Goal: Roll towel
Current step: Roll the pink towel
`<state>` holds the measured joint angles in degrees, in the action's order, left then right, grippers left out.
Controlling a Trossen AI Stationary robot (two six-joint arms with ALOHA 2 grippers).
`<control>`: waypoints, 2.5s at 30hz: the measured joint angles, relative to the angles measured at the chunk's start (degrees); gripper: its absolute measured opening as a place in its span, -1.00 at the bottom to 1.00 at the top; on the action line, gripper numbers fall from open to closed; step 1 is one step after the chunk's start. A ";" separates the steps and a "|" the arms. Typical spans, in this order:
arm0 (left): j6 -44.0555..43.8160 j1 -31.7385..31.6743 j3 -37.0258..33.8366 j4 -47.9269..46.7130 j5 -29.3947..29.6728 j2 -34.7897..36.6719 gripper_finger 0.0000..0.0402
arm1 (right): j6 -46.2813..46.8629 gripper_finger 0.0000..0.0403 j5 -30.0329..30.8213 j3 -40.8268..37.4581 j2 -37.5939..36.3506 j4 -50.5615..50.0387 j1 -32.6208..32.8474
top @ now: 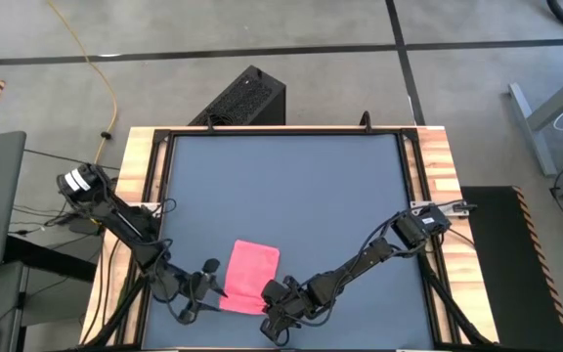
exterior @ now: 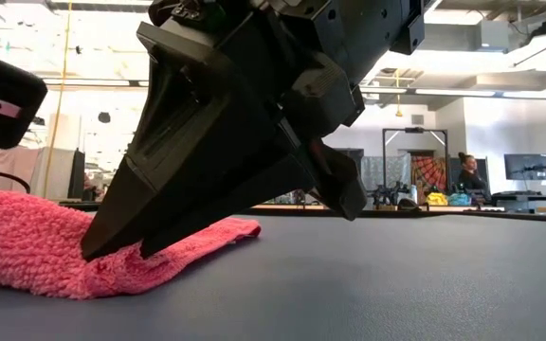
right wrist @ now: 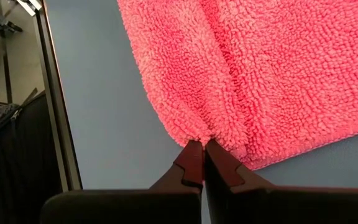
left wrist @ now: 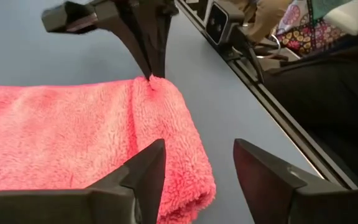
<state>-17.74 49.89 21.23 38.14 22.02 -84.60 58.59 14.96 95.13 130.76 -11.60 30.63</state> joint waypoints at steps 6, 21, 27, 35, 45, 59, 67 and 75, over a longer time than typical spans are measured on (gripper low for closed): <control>-0.81 0.00 0.00 3.00 -1.05 -3.46 0.00 | -0.13 -0.90 0.00 0.00 0.00 0.02 0.00; -5.18 -0.10 0.00 5.16 -0.39 -10.14 -0.10 | -0.09 -0.90 0.04 0.00 0.00 0.04 -0.02; -7.73 -0.90 0.00 4.70 0.29 -10.14 -0.53 | 0.31 -0.90 0.09 0.00 0.00 0.07 -0.02; -16.22 -4.65 0.02 4.02 -8.82 -10.14 -0.98 | 1.40 -0.90 0.13 0.00 0.00 0.07 -0.02; -26.07 -9.94 0.20 1.22 -19.26 -9.87 -1.00 | 3.58 -0.90 0.15 0.00 0.00 -0.04 -0.02; -35.64 -12.22 0.37 -3.20 -20.92 -9.79 -1.00 | 2.73 -0.86 -0.48 0.08 0.00 -2.36 -0.04; -36.75 -14.06 0.33 -3.26 -25.00 -9.79 -1.00 | 4.09 -0.74 -7.80 0.11 -0.07 -2.58 -1.92; -37.30 -17.29 0.31 -5.15 -31.88 -8.16 -1.00 | 3.92 -0.71 -10.51 -0.09 -2.59 -5.62 -3.15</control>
<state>-55.05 32.60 21.54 33.00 -9.85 -92.77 62.51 4.45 95.04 128.17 -17.22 27.49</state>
